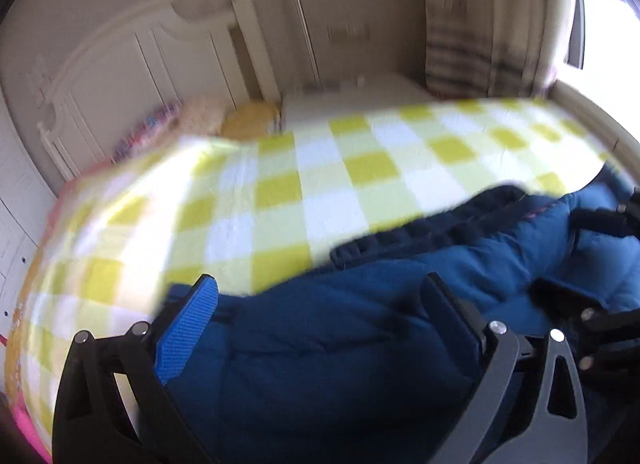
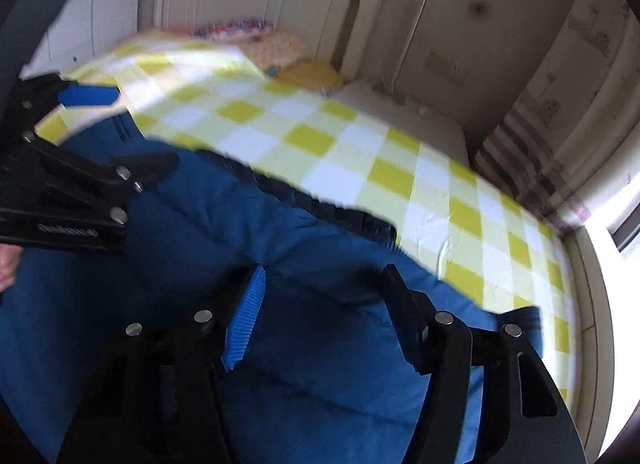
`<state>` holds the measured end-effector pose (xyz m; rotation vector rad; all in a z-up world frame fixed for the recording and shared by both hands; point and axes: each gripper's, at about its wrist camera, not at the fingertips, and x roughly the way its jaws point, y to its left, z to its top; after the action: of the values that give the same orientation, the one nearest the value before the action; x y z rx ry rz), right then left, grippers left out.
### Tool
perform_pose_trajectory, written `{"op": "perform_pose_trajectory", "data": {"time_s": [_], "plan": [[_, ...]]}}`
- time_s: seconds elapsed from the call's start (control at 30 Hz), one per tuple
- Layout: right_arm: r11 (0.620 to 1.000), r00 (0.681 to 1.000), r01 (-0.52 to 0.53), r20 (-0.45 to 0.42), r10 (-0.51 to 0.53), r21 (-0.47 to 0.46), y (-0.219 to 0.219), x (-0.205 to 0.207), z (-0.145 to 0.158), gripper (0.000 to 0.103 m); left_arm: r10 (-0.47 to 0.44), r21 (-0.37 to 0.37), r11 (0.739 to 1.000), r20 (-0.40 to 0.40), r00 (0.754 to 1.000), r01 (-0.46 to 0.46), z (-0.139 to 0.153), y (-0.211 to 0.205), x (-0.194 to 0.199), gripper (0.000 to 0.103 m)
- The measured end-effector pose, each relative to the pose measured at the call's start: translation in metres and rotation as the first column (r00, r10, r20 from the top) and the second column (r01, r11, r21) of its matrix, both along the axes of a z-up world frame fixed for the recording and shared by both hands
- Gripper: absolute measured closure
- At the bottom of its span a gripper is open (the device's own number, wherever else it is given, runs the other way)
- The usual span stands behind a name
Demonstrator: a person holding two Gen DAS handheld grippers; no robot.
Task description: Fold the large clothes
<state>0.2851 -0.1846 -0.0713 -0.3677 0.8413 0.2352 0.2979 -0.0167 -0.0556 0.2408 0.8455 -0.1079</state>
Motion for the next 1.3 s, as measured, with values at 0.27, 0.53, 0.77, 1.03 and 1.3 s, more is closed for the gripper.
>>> {"op": "perform_pose_trajectory", "data": {"time_s": [0.27, 0.53, 0.77, 1.03, 1.3], "plan": [[0.994, 0.999, 0.027, -0.04, -0.023, 0.103, -0.012, 0.01, -0.016, 0.042, 0.012, -0.178, 0.984, -0.088, 0.996, -0.028, -0.026, 0.022, 0.018, 0.002], [0.976, 0.989, 0.141, 0.011, -0.145, 0.163, -0.059, -0.007, 0.023, 0.043, 0.014, -0.179, 0.983, -0.072, 0.997, -0.027, -0.025, 0.019, 0.016, 0.002], [0.937, 0.966, 0.257, -0.071, -0.247, 0.235, -0.13, 0.003, 0.001, 0.05, 0.013, -0.193, 0.981, -0.073, 0.997, -0.027, -0.025, 0.02, 0.017, 0.002], [0.862, 0.917, 0.399, -0.115, -0.383, 0.313, -0.173, 0.003, -0.012, 0.047, 0.014, -0.192, 0.981, -0.072, 0.997, -0.027, -0.025, 0.019, 0.017, 0.002], [0.944, 0.948, 0.303, 0.064, -0.313, 0.133, -0.094, -0.005, 0.032, 0.018, 0.013, -0.186, 0.982, -0.071, 0.997, -0.026, -0.025, 0.019, 0.017, 0.002]]}}
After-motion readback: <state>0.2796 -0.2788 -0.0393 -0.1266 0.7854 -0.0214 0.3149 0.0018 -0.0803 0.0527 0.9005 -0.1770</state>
